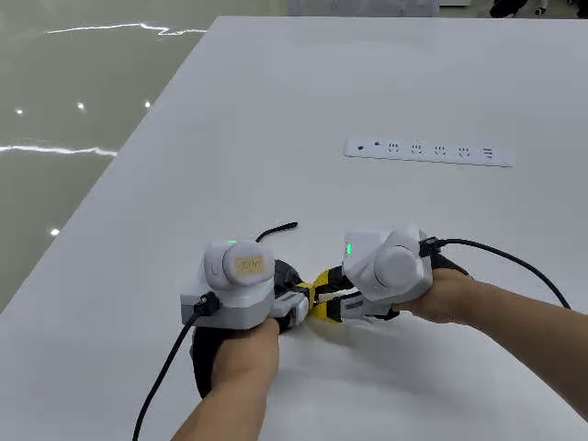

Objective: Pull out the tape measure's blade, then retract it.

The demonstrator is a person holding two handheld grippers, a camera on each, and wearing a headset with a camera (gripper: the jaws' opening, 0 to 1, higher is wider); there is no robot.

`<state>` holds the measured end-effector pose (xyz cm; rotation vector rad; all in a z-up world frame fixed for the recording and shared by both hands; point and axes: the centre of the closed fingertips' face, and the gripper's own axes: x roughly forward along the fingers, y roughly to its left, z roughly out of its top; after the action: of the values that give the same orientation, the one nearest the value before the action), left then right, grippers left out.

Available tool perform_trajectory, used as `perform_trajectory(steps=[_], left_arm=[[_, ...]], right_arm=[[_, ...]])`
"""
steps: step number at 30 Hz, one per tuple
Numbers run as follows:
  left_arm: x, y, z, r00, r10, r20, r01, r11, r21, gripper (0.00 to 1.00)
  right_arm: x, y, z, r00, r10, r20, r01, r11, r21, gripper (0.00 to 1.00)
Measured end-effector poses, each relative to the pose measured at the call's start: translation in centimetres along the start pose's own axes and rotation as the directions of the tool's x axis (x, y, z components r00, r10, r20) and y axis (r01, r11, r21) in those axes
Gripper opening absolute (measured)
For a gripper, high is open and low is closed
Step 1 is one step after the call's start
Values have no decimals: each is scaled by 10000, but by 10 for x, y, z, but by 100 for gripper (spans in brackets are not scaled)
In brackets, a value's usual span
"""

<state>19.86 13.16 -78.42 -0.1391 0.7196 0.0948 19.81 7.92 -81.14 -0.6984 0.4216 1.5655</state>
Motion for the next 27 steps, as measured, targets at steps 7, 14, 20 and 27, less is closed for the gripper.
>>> perform_trajectory(steps=[7,14,20,27], left_arm=[[-1,-2,1,9999,-64,-151,63,10000,-72,65],[1,-1,0,9999,-41,-147,39,10000,-83,65],[2,0,0,9999,-27,-130,26,10000,-58,65],[3,2,0,9997,-24,-224,24,10000,-12,63]], right_arm=[[-1,0,-1,9999,-110,-7,110,9999,2,16],[-9,1,-4,9999,-171,21,171,9998,32,15],[-8,1,-3,9999,-142,73,142,9999,58,15],[-7,1,-3,9998,-123,136,123,9999,-8,14]])
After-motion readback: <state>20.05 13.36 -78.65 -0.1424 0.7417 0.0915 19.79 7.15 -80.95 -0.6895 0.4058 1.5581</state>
